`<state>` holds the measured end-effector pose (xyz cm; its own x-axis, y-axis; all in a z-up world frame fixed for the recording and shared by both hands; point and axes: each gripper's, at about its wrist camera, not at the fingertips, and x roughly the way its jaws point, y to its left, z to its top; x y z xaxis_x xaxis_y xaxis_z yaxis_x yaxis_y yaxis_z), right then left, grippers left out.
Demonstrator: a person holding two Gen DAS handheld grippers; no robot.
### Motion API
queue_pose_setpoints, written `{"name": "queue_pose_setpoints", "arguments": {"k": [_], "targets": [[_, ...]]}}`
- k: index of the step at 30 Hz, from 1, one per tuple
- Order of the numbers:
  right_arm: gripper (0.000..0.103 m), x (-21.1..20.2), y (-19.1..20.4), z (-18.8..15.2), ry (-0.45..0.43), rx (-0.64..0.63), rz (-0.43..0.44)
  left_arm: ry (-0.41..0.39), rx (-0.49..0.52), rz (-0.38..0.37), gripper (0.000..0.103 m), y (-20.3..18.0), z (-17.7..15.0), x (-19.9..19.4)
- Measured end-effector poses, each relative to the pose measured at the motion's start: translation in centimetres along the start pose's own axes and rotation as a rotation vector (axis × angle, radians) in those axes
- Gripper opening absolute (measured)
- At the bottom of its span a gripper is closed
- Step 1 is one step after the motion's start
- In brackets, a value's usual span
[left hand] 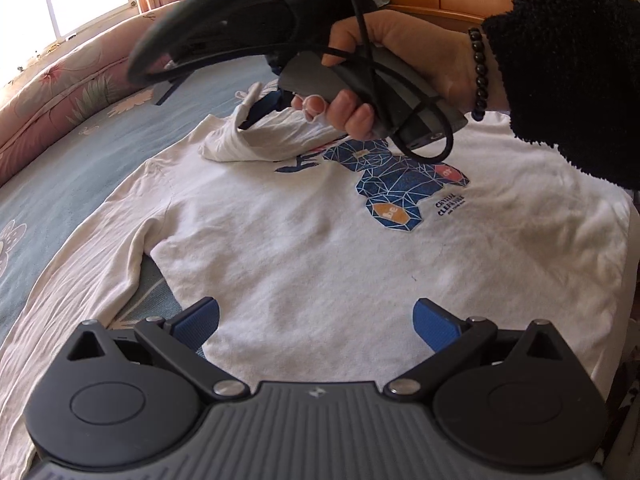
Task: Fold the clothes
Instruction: 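Carry the held sleeve across the chest print toward the opposite shoulder, then open the right gripper to lay the sleeve on the sweatshirt body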
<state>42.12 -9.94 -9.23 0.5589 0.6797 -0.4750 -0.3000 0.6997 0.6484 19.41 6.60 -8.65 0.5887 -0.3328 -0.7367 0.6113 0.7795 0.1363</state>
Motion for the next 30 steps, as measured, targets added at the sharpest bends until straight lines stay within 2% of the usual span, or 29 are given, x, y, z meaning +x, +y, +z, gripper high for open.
{"name": "queue_pose_setpoints", "arguments": {"k": [3,6,8,11,13,18,22,26,27,30], "targets": [[0.103,1.9,3.5,-0.3,0.055,-0.140,0.035,-0.002,0.001,-0.002,0.102,0.0,0.0,0.0],[0.103,3.4,6.3,-1.4,0.115,-0.289,0.015,-0.008,-0.004,-0.005,0.102,0.1,0.0,-0.2],[0.103,3.4,6.9,-1.8,0.122,-0.346,-0.018,-0.012,-0.005,-0.003,0.102,0.2,0.0,-0.3],[0.103,2.1,5.8,-1.4,0.090,-0.328,-0.060,-0.013,0.003,0.001,0.102,0.0,0.1,-0.4],[0.103,0.4,4.5,-0.6,0.057,-0.304,-0.095,-0.018,0.010,-0.004,0.102,-0.3,0.4,-0.5],[0.103,-6.0,0.8,1.9,-0.069,-0.283,-0.253,-0.030,0.058,-0.035,0.102,-1.9,1.4,-0.1],[0.103,-12.7,-2.9,2.8,-0.163,-0.323,-0.446,-0.044,0.100,-0.085,0.102,-3.5,2.3,0.1],[0.103,-18.8,-6.9,2.1,-0.168,-0.356,-0.639,-0.040,0.144,-0.125,0.102,-5.2,3.1,0.9],[0.103,-20.2,-8.0,1.6,-0.165,-0.352,-0.661,-0.036,0.151,-0.133,0.102,-5.5,3.3,1.2],[0.103,-23.8,-11.8,0.1,-0.173,-0.214,-0.587,-0.022,0.157,-0.156,0.102,-6.2,3.7,2.2]]}}
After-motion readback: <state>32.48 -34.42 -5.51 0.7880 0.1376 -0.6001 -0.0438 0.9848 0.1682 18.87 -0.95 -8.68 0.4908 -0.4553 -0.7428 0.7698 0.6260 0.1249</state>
